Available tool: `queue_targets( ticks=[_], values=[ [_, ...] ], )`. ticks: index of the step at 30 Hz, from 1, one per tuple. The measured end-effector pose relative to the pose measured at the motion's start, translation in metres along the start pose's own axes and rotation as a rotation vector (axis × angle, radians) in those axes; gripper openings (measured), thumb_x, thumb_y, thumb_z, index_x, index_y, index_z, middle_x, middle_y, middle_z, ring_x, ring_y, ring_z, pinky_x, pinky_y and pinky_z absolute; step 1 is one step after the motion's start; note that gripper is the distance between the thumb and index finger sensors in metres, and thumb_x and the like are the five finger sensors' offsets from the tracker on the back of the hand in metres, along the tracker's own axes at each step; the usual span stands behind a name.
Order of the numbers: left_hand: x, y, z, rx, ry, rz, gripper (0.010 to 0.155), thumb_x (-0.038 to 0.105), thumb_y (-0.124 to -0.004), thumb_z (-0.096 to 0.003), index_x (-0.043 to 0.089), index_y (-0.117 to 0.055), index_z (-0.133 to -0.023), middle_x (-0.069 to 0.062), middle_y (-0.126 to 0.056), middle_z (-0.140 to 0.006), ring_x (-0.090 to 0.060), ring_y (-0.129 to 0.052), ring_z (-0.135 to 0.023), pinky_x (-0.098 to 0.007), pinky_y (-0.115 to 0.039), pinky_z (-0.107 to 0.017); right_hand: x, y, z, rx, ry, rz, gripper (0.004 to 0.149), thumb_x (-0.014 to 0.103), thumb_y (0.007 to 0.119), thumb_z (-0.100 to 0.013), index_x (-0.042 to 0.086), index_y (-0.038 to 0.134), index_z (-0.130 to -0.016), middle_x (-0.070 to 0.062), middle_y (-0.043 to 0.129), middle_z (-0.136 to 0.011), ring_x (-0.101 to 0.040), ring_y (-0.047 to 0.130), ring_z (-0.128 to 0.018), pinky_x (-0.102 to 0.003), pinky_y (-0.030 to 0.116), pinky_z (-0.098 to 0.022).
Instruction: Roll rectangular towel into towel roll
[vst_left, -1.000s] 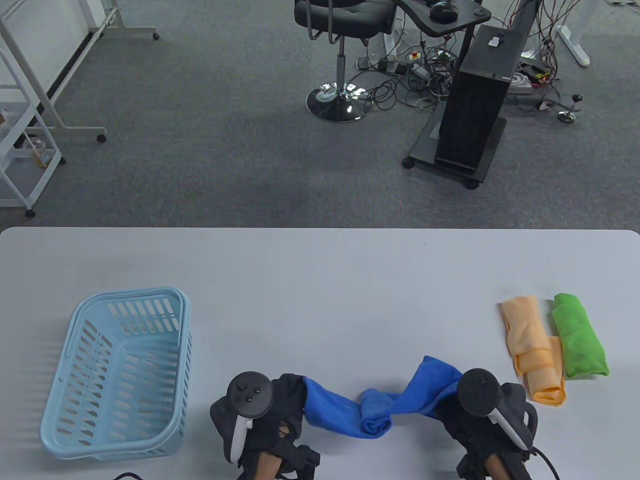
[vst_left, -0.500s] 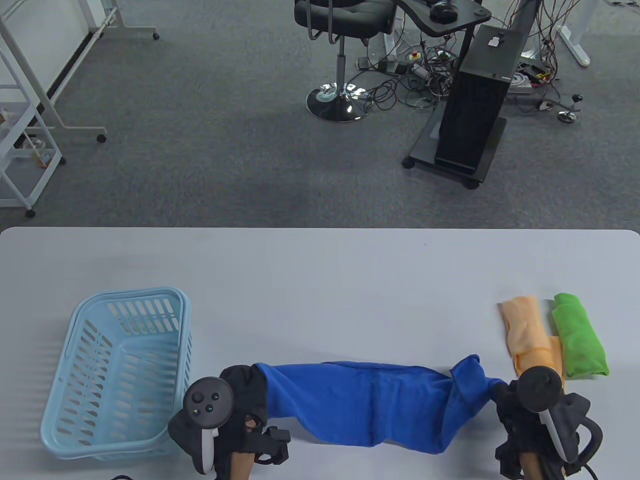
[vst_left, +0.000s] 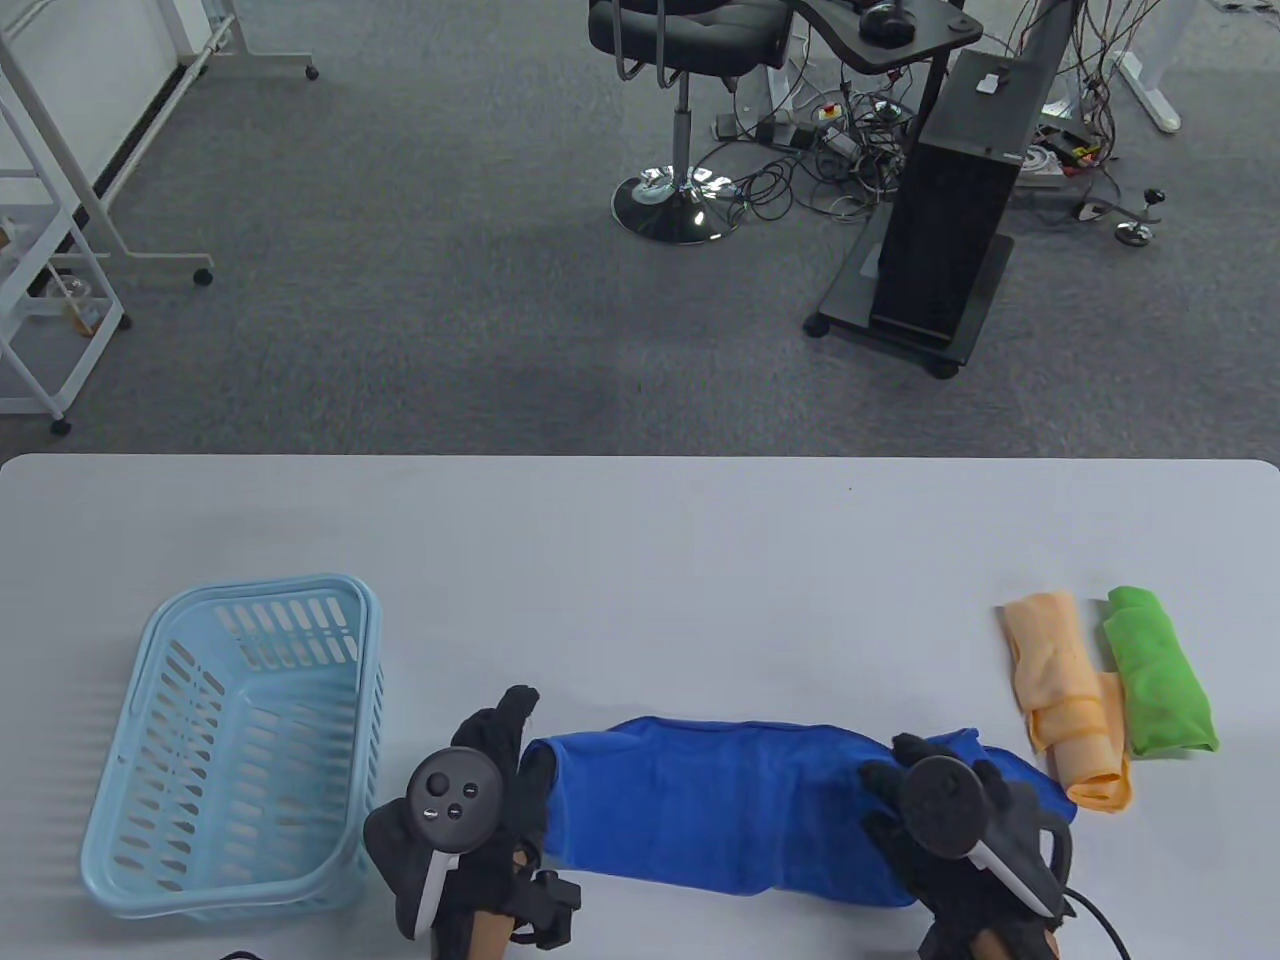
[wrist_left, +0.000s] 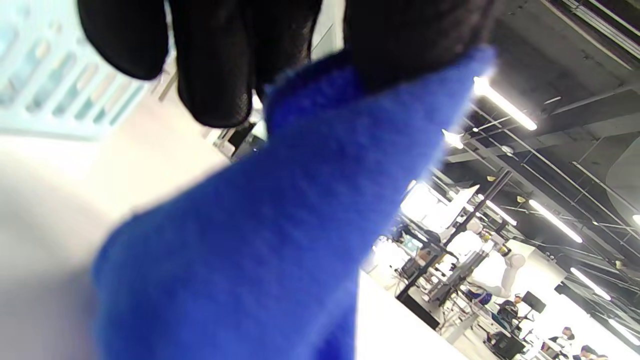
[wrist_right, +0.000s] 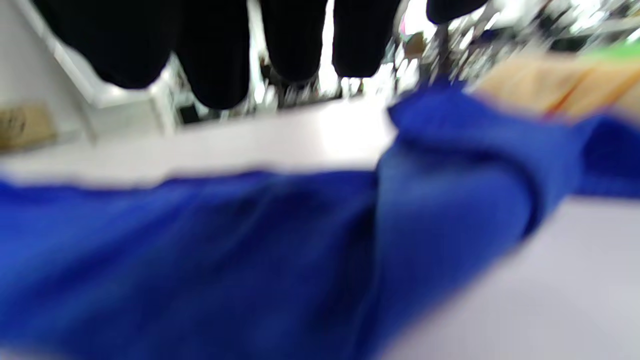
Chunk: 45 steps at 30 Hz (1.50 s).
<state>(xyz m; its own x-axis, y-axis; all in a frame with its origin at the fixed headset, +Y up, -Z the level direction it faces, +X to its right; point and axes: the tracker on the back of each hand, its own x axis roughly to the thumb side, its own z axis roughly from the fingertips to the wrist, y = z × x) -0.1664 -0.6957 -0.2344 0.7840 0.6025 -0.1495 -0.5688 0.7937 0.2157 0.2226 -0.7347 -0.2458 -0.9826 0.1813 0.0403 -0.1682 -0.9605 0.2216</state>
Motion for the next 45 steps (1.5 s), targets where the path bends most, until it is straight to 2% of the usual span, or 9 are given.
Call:
queue_targets(
  ticks=[5, 16, 21, 26, 28, 31, 36, 41, 45],
  values=[
    [0.002, 0.022, 0.001, 0.085, 0.023, -0.022, 0.047, 0.050, -0.085, -0.0341, 0.020, -0.094, -0.069, -0.015, -0.078, -0.099, -0.039, -0.088, -0.083, -0.063, -0.068, -0.061, -0.006, 0.027, -0.015, 0.229, 0.086, 0.093, 0.067, 0.051, 0.072, -0.033, 0.029, 0.070, -0.096, -0.009, 0.050, -0.106, -0.035, 0.057, -0.099, -0.066, 0.041, -0.070],
    [0.027, 0.048, -0.012, 0.010, -0.090, -0.048, 0.051, 0.019, -0.077, -0.0446, 0.035, -0.084, -0.092, -0.006, -0.091, -0.093, -0.035, -0.097, -0.077, -0.061, -0.071, -0.060, -0.018, 0.023, -0.015, 0.235, 0.163, 0.046, 0.066, 0.053, 0.070, -0.033, 0.026, 0.072, -0.093, -0.010, 0.052, -0.104, -0.035, 0.057, -0.098, -0.065, 0.042, -0.070],
    [0.023, 0.005, -0.014, -0.272, -0.007, -0.254, 0.056, 0.047, -0.080, -0.0398, 0.027, -0.089, -0.091, -0.012, -0.098, -0.086, -0.039, -0.098, -0.073, -0.061, -0.073, -0.057, -0.018, 0.023, -0.015, 0.244, 0.164, 0.041, 0.066, 0.053, 0.070, -0.034, 0.026, 0.071, -0.094, -0.009, 0.050, -0.105, -0.035, 0.055, -0.099, -0.066, 0.042, -0.070],
    [0.002, -0.042, -0.012, -0.454, 0.111, -0.627, 0.083, 0.062, -0.076, -0.0331, 0.023, -0.070, -0.106, -0.020, -0.087, -0.099, -0.045, -0.090, -0.085, -0.063, -0.069, -0.060, -0.018, 0.023, -0.015, 0.255, 0.161, 0.037, 0.067, 0.053, 0.070, -0.034, 0.026, 0.069, -0.095, -0.010, 0.048, -0.105, -0.036, 0.053, -0.099, -0.066, 0.041, -0.070],
    [0.000, -0.051, -0.007, -0.541, 0.140, -0.620, 0.090, 0.061, -0.082, -0.0319, 0.019, -0.063, -0.110, -0.022, -0.087, -0.099, -0.045, -0.090, -0.085, -0.064, -0.069, -0.060, -0.018, 0.023, -0.015, 0.259, 0.161, 0.036, 0.068, 0.053, 0.069, -0.034, 0.026, 0.069, -0.096, -0.010, 0.048, -0.106, -0.036, 0.053, -0.100, -0.066, 0.041, -0.070],
    [0.001, -0.058, -0.007, -0.585, 0.161, -0.762, 0.083, 0.043, -0.091, -0.0333, 0.018, -0.063, -0.107, -0.006, -0.094, -0.074, -0.034, -0.093, -0.070, -0.063, -0.068, -0.061, -0.018, 0.023, -0.015, 0.264, 0.162, 0.030, 0.068, 0.053, 0.069, -0.034, 0.025, 0.069, -0.096, -0.010, 0.048, -0.106, -0.036, 0.052, -0.100, -0.066, 0.040, -0.070],
    [0.022, -0.043, -0.015, -0.449, 0.093, -0.801, 0.041, 0.034, -0.088, -0.0372, 0.030, -0.095, -0.078, -0.001, -0.092, -0.060, -0.029, -0.092, -0.062, -0.062, -0.067, -0.062, -0.019, 0.024, -0.015, 0.259, 0.155, 0.030, 0.068, 0.054, 0.069, -0.034, 0.025, 0.068, -0.096, -0.010, 0.048, -0.106, -0.036, 0.052, -0.100, -0.066, 0.040, -0.070],
    [0.055, 0.004, -0.032, -0.110, 0.029, -0.755, 0.040, 0.037, -0.085, -0.0380, 0.035, -0.096, -0.077, -0.001, -0.092, -0.076, -0.036, -0.085, -0.086, -0.062, -0.064, -0.065, -0.016, 0.026, -0.015, 0.254, 0.119, 0.001, 0.070, 0.053, 0.069, -0.033, 0.024, 0.067, -0.097, -0.012, 0.046, -0.106, -0.038, 0.051, -0.100, -0.066, 0.039, -0.070],
    [0.066, 0.026, -0.031, 0.012, -0.007, -0.593, 0.041, 0.036, -0.083, -0.0391, 0.034, -0.096, -0.078, -0.008, -0.099, -0.084, -0.037, -0.092, -0.083, -0.061, -0.069, -0.062, -0.006, 0.024, -0.013, 0.275, 0.023, -0.122, 0.071, 0.053, 0.070, -0.033, 0.025, 0.065, -0.098, -0.010, 0.046, -0.107, -0.039, 0.049, -0.101, -0.067, 0.036, -0.071]
  ],
)
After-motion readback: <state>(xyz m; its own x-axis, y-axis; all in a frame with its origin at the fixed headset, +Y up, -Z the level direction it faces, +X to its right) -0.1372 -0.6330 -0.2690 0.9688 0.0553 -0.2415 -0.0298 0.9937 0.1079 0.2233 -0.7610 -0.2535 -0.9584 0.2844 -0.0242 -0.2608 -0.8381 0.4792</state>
